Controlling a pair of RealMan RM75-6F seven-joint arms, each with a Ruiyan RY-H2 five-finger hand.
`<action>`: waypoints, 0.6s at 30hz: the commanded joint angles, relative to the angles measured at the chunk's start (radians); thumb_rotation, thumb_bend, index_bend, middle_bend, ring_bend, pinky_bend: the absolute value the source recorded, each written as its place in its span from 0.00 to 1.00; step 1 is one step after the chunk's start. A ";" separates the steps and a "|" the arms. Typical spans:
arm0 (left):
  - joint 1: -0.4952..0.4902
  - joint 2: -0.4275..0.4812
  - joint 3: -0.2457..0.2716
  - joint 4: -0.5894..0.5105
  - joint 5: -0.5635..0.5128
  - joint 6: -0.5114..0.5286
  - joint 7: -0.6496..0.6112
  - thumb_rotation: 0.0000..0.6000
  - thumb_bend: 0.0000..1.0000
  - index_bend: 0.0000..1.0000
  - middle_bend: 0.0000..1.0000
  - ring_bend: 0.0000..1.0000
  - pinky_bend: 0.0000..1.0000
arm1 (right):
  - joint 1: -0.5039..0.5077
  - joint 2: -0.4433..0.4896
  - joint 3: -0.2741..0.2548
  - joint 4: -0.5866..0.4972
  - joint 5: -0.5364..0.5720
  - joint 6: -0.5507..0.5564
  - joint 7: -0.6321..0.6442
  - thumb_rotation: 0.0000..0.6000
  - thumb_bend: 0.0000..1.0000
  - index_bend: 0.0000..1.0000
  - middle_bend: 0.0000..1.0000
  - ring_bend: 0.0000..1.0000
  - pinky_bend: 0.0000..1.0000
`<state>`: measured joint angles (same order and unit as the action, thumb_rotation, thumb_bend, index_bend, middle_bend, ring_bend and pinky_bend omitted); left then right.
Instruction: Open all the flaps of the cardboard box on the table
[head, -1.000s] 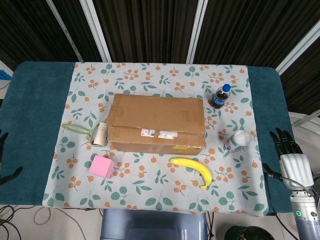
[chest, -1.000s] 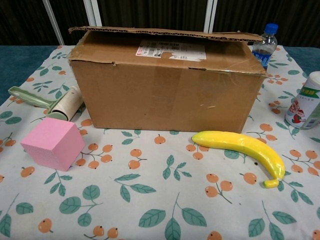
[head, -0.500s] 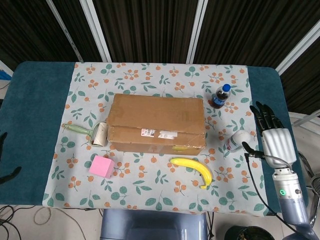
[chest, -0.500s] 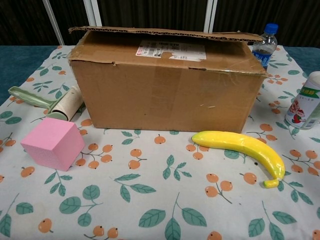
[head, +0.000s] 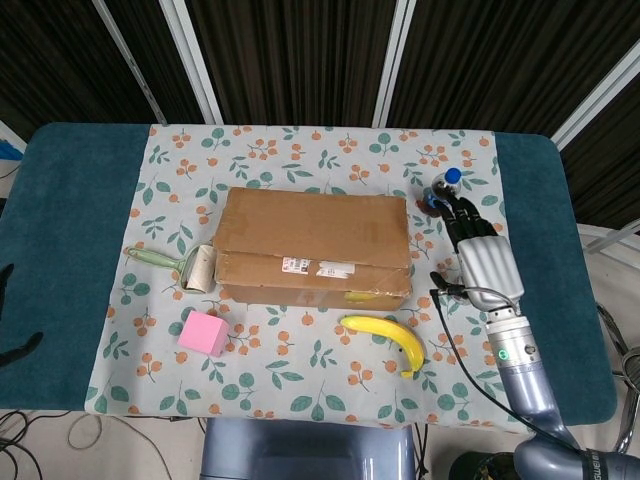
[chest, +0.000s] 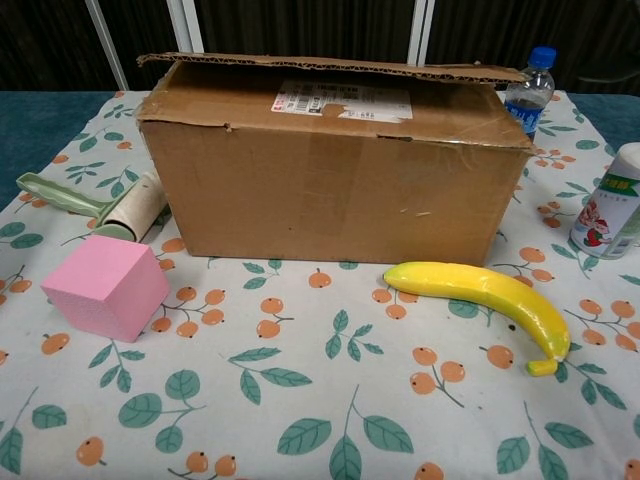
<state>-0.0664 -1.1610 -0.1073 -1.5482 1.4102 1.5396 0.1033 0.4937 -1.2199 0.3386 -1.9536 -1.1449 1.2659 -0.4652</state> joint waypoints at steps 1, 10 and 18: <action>-0.001 0.002 -0.001 -0.002 -0.001 -0.002 -0.003 1.00 0.12 0.00 0.00 0.00 0.00 | 0.016 -0.020 -0.006 -0.002 0.016 0.000 -0.013 1.00 0.26 0.00 0.00 0.00 0.25; -0.002 0.009 -0.004 -0.012 -0.014 -0.013 -0.019 1.00 0.12 0.00 0.00 0.00 0.00 | 0.088 -0.094 0.010 0.052 0.059 -0.019 -0.038 1.00 0.26 0.00 0.00 0.00 0.25; -0.003 0.012 -0.008 -0.017 -0.024 -0.019 -0.029 1.00 0.12 0.00 0.00 0.00 0.00 | 0.126 -0.128 0.030 0.082 0.080 -0.020 -0.040 1.00 0.26 0.00 0.00 0.00 0.25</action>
<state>-0.0689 -1.1495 -0.1149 -1.5648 1.3868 1.5206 0.0746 0.6152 -1.3441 0.3640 -1.8744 -1.0664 1.2449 -0.5069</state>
